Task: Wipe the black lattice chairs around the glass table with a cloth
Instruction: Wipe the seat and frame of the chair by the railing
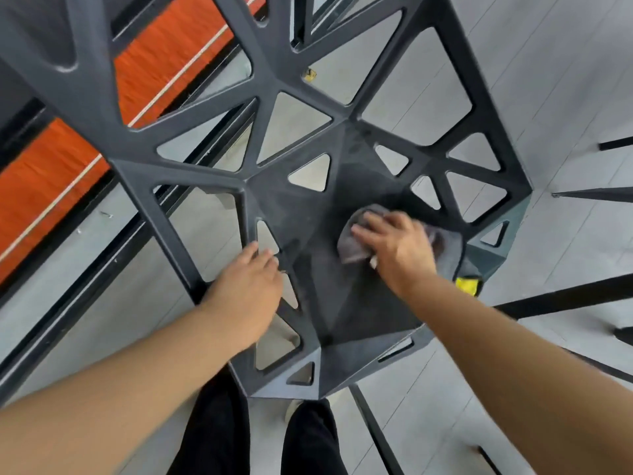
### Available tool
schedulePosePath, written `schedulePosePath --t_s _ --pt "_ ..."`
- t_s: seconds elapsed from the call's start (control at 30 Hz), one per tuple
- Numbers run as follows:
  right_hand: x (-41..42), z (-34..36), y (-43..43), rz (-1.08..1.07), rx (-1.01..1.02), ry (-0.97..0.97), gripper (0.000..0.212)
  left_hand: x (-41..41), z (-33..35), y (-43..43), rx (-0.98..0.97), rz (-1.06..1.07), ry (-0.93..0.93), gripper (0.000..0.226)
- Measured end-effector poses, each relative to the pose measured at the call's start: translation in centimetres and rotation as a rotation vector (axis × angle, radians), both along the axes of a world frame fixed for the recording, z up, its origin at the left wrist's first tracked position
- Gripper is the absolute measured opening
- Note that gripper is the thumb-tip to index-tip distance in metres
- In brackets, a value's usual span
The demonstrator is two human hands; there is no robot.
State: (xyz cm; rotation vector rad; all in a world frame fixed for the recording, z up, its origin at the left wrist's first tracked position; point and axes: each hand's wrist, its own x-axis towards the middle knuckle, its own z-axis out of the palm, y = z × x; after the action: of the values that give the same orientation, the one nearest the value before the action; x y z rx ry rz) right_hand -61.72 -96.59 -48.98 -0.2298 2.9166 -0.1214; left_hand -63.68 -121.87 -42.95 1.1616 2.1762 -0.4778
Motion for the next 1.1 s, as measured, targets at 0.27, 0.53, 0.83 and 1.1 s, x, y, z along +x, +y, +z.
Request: schedulePosePath --t_s 0.27,0.53,0.83,1.1 --pt "-4.0 -2.3 -7.4 -0.418 -0.105 0.055 0.046 -1.6 -0.3 -3.6 0.327 0.008 0.111 0.015" --pt "-1.1 -1.7 -9.1 0.236 -0.252 0.033 0.042 -1.8 -0.1 -3.5 0.355 -0.04 0.058 0.013" --pt "-10.1 -2.4 -3.0 -0.372 -0.084 0.163 0.04 -1.4 -0.4 -4.1 0.33 0.018 -0.03 0.028" --pt "0.5 -3.0 -13.9 -0.133 -0.424 0.18 0.033 -1.5 -0.2 -4.0 0.403 0.028 0.032 0.009"
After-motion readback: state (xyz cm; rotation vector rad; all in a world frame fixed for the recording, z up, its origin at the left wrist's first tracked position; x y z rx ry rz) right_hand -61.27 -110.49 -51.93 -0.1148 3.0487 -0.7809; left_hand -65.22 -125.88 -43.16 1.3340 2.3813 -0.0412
